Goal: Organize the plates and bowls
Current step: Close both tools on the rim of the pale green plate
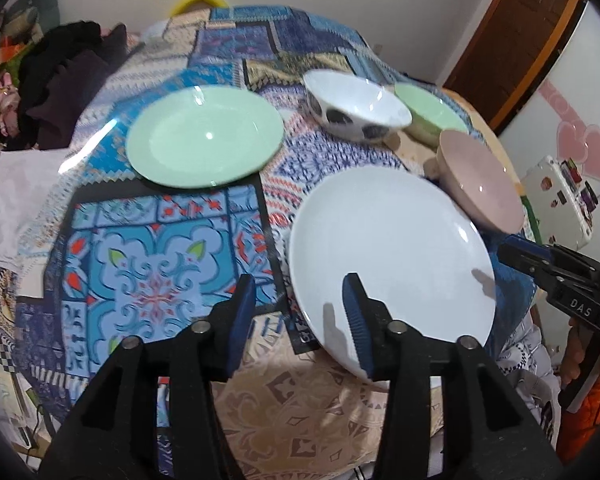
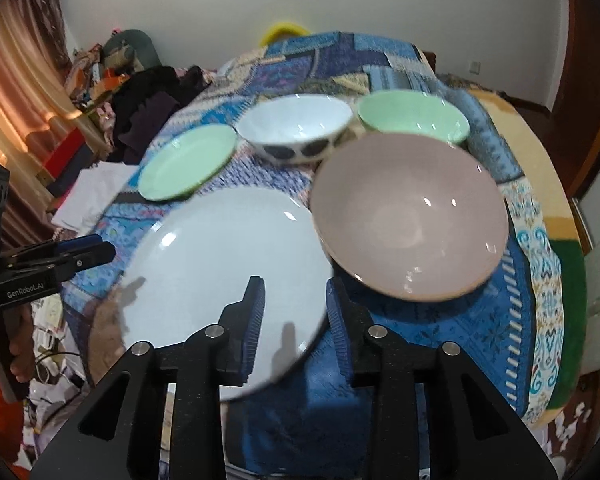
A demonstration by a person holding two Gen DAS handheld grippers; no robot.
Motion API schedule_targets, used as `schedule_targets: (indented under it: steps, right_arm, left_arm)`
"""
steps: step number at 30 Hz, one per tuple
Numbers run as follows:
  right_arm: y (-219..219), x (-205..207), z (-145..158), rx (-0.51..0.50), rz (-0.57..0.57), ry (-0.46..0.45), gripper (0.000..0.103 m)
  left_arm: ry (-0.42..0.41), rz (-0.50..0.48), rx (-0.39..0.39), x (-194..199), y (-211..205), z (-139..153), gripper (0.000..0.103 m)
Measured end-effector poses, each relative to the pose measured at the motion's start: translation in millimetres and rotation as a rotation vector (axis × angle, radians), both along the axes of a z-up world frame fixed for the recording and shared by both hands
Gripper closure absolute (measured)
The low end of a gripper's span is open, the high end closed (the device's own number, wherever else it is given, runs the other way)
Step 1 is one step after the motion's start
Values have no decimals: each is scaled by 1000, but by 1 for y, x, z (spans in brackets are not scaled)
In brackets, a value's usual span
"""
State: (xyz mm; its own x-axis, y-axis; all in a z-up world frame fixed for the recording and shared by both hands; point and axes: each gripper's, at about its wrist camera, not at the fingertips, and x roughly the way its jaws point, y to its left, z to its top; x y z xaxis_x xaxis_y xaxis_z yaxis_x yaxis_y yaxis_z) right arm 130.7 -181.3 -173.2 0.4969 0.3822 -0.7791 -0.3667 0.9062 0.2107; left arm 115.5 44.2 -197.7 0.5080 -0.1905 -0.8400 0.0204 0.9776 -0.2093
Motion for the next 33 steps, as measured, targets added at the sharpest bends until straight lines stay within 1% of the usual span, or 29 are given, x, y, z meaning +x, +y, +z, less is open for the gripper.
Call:
schedule_targets:
  steps: [3,4,6,7,8,9,12,16,18,21,25,30,33]
  right_arm:
    - [14,5,9,9,27,-34,66]
    - [18,6,10,12,35,-40,65]
    - [29,12,13,20,51,-53,58]
    - [35,14,13,22,60,-59,57]
    - [40,18,13,23,67,-62,55]
    - [47,23,14,22,75,-62,54]
    - [62,36,12,25,92,-63,50]
    - [85,57,7,18,112,-43,48]
    - [95,66,2,17,123,-25,46]
    - [109,81,-7,12,138,4,46]
    - [124,96,-17,-13,152,33,46]
    - [142,117,-32,-27,173,98,46]
    - [153,127,-39,-47,189,119,46]
  left_arm:
    - [-38,20,2,-4,6,12,50]
    - [-50,28,2,-5,9,16,50]
    - [-70,42,4,-4,16,22,49]
    - [-77,50,6,-4,19,24,49]
    - [-84,58,9,-3,22,26,45]
    - [-92,68,12,-2,26,29,40]
    - [-121,96,39,4,39,35,36]
    - [-124,125,50,17,58,36,30]
    - [-123,141,53,26,68,34,26]
    - [-121,155,69,38,81,30,26]
    - [-92,167,77,60,100,18,26]
    - [-29,173,67,88,122,-7,26]
    - [-4,165,79,107,132,-21,26]
